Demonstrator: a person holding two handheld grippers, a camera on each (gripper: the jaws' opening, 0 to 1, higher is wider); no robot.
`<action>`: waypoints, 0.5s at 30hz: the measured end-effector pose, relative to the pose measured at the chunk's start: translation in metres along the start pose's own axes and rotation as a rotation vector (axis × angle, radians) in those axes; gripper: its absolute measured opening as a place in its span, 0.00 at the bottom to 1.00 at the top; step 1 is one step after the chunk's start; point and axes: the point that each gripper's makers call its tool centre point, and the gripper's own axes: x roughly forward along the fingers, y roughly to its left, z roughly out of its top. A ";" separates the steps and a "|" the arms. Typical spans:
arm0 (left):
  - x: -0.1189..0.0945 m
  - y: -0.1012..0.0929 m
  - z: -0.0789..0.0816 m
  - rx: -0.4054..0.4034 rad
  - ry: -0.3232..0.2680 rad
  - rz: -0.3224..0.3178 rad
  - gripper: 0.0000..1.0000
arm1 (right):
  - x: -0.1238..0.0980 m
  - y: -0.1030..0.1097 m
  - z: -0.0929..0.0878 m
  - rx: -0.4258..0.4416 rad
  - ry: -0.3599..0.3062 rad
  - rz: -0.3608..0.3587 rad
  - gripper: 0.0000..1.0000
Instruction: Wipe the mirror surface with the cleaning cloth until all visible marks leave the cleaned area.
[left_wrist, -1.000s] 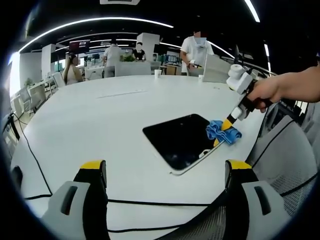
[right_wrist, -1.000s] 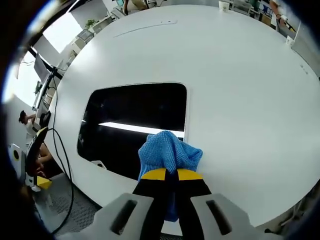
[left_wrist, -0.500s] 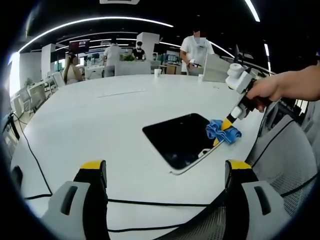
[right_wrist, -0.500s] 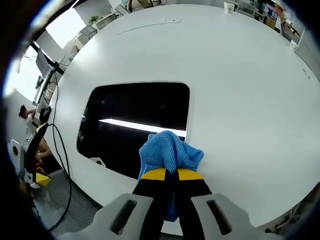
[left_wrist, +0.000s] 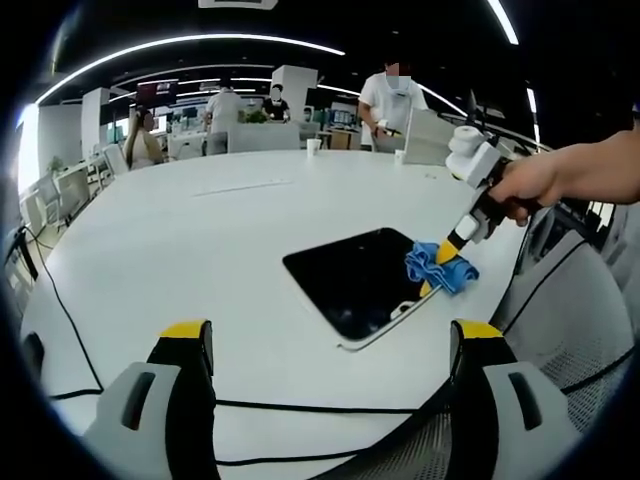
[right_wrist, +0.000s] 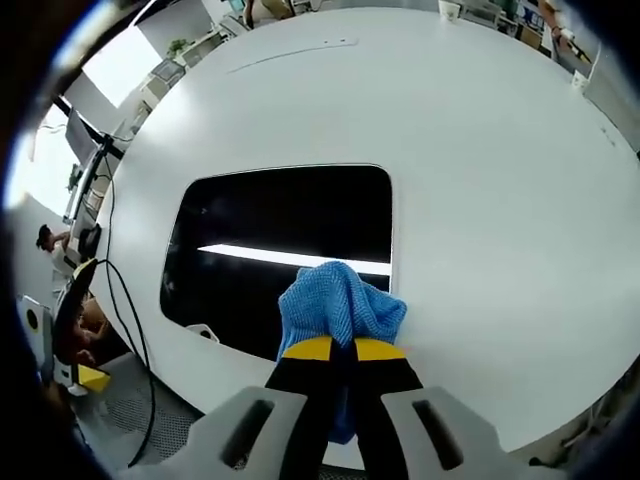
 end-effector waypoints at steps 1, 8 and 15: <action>0.000 0.000 0.000 0.000 -0.001 0.000 0.98 | 0.001 0.002 0.001 -0.004 0.000 -0.001 0.00; 0.000 0.000 0.001 -0.001 -0.002 -0.002 0.98 | 0.007 0.022 0.006 -0.008 0.003 0.013 0.00; 0.000 -0.002 0.002 -0.003 -0.007 -0.008 0.98 | 0.012 0.042 0.009 -0.023 0.006 0.019 0.00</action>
